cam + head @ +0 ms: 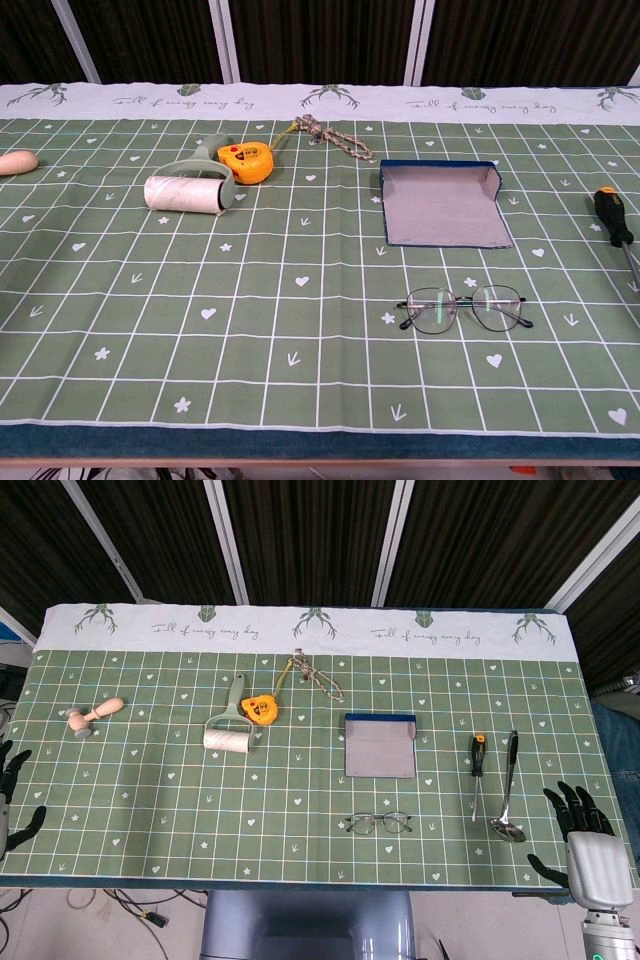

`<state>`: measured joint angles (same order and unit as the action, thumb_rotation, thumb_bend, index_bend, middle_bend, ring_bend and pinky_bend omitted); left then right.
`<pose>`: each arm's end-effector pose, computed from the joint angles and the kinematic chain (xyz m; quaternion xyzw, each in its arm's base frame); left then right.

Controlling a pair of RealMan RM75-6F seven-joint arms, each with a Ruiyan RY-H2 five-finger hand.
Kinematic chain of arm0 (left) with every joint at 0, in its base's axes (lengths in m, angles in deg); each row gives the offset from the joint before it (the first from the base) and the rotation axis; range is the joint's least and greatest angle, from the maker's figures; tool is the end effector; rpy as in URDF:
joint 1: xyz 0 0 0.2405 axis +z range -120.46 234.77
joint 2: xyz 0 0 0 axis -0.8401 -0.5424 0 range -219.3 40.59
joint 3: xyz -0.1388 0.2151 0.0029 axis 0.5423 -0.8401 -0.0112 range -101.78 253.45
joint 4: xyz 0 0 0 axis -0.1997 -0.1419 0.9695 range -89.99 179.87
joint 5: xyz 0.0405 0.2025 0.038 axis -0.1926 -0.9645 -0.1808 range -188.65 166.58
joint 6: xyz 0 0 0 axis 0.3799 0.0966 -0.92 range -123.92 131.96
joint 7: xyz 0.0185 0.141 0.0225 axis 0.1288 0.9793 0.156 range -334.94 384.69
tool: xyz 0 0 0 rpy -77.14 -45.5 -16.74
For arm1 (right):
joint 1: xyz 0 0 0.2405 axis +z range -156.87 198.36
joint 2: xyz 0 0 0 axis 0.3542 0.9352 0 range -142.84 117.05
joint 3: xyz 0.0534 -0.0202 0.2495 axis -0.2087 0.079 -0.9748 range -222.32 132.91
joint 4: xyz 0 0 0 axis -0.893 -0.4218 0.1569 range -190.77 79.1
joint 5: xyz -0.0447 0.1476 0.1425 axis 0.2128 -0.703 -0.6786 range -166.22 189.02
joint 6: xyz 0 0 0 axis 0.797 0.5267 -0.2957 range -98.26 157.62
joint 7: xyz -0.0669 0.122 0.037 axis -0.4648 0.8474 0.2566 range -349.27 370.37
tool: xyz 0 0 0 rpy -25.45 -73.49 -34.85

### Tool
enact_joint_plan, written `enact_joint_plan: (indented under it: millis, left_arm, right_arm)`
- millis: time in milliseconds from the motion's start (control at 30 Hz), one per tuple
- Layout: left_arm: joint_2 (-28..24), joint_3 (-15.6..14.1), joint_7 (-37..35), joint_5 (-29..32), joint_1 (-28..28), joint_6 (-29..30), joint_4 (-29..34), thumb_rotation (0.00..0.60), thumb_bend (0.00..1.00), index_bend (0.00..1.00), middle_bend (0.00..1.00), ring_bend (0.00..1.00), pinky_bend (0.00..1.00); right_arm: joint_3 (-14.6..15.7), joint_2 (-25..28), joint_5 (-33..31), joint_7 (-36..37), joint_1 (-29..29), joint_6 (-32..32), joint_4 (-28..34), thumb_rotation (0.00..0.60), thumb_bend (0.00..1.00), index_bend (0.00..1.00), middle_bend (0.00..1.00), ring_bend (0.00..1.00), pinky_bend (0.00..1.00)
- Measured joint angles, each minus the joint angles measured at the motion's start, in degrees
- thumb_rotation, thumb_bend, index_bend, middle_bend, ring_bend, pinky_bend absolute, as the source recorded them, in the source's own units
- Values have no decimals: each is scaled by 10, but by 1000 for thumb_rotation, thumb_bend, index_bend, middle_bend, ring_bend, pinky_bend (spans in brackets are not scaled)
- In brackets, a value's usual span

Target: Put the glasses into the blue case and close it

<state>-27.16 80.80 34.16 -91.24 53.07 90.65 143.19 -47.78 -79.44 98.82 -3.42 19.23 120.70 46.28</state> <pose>-0.3044 0.1823 0.1739 -0.5692 -0.3707 -0.3569 0.6413 -0.2827 -0.1471 0.1477 0.5657 -0.3773 0.3785 0.6280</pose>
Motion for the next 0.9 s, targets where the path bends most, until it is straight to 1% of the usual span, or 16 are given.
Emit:
enact_joint_plan:
  millis: [367,533,633,800,900]
  left_arm:
    - [-1,0,-6,-3,2,4,0,600,314,99,0,0,0]
    - [2,-1,4,-3,1,3,-3,600,314,98,0,0,0]
    - [3,1,4,3,0,1,-1,600,314,98,0,0,0]
    - [2,6,-20,15,3,2,9,600,314,98,0,0,0]
    - [1,5,-13,17,2,-2,11,600,314,98,0,0,0]
  right_arm:
    - [1,1,0,0,0,-1,3,600,110,164,105,74,230]
    - [-1,2,-1,0,-1,4,4,600,110,164,105,74,230]
    - [-2,2,3,0,-2,9,7,600,111,164,105,74,230]
    - [0,7,15,6,-7,19,15,600,111,167,105,73,230]
    - [2,10,15,9,-8,18,18,600,110,176,105,73,230]
